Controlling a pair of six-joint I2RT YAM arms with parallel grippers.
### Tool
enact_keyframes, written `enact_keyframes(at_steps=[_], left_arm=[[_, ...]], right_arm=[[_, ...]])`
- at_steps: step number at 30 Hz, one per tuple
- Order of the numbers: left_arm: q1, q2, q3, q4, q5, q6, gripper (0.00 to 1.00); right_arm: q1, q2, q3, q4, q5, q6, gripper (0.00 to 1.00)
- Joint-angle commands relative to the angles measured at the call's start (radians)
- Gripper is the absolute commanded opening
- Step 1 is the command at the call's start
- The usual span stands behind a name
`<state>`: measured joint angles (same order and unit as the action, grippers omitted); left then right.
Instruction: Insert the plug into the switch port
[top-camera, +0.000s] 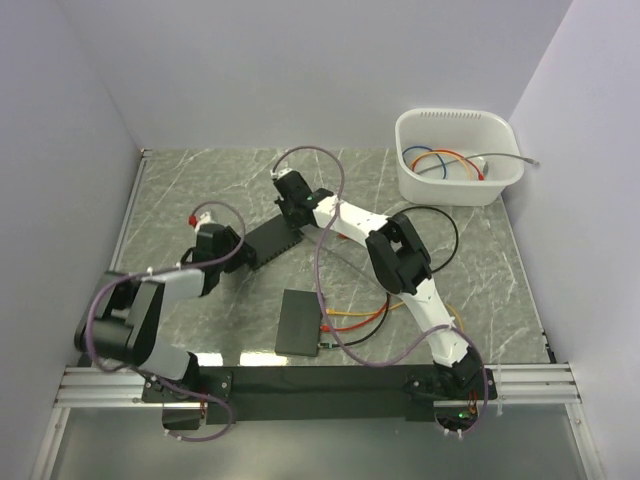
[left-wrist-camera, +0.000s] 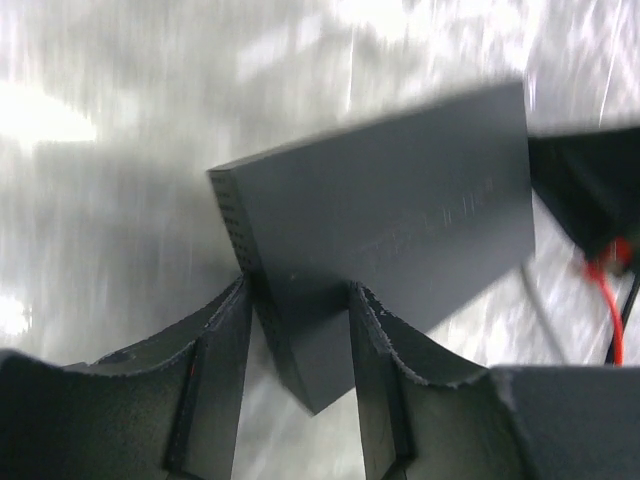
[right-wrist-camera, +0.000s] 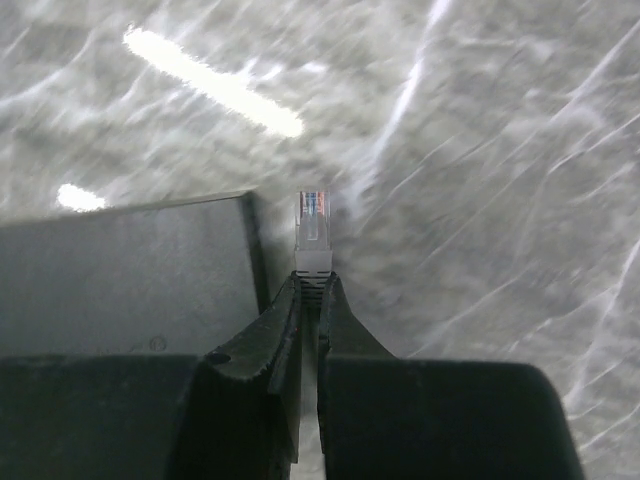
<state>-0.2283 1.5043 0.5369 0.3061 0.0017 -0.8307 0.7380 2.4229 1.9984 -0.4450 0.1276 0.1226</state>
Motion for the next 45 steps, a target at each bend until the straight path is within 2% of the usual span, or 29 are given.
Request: enact_keyframes(at_steps=[1,5,9,12,15,19,24,28,30,35,45], left_arm=[[-0.130,-0.100,-0.113,-0.015,0.100,-0.097,0.46],[-0.213,-0.205,-0.167,-0.090,0.018,-0.136,0.48],[-0.215,-0.245,-0.181,-0.133,0.004,-0.142,0.49],[-0.217,-0.256,-0.183,-0.130,0.026,-0.151,0.48],[-0.217,-0.292,-0.184,-0.157,0.026,-0.162,0.47],[-0.217,-0.375,-0.170,-0.234,0.001,-0.165,0.48],[-0.217,-0.478,-0.094,-0.364,-0.045,-0.127,0.54],[-0.203,-0.495,-0.029,-0.406,-0.089,-0.042,0.62],[-0.175,-0.484,-0.009,-0.389,-0.062,-0.010,0.64],[-0.037,-0.415,-0.002,-0.201,0.079,0.067,0.63],[-0.011,-0.066,0.080,0.062,0.198,0.111,0.60]], right_arm=[[0.165,-0.036,-0.088,0.037,-0.184,0.060,0.00],[0.184,-0.076,-0.182,0.068,-0.168,0.077,0.00],[0.173,-0.131,-0.254,0.109,-0.091,0.069,0.00],[0.147,-0.162,-0.257,0.066,-0.030,0.052,0.00],[0.097,-0.243,-0.305,0.054,0.070,0.061,0.00],[0.041,-0.414,-0.375,0.049,0.127,0.066,0.00],[0.041,-0.519,-0.449,0.006,0.167,0.071,0.00],[0.049,-0.625,-0.620,0.041,0.112,0.101,0.00],[0.066,-0.660,-0.682,0.074,0.083,0.109,0.00],[0.116,-0.683,-0.835,0.132,0.067,0.092,0.00],[0.127,-0.587,-0.802,0.146,0.003,0.097,0.00]])
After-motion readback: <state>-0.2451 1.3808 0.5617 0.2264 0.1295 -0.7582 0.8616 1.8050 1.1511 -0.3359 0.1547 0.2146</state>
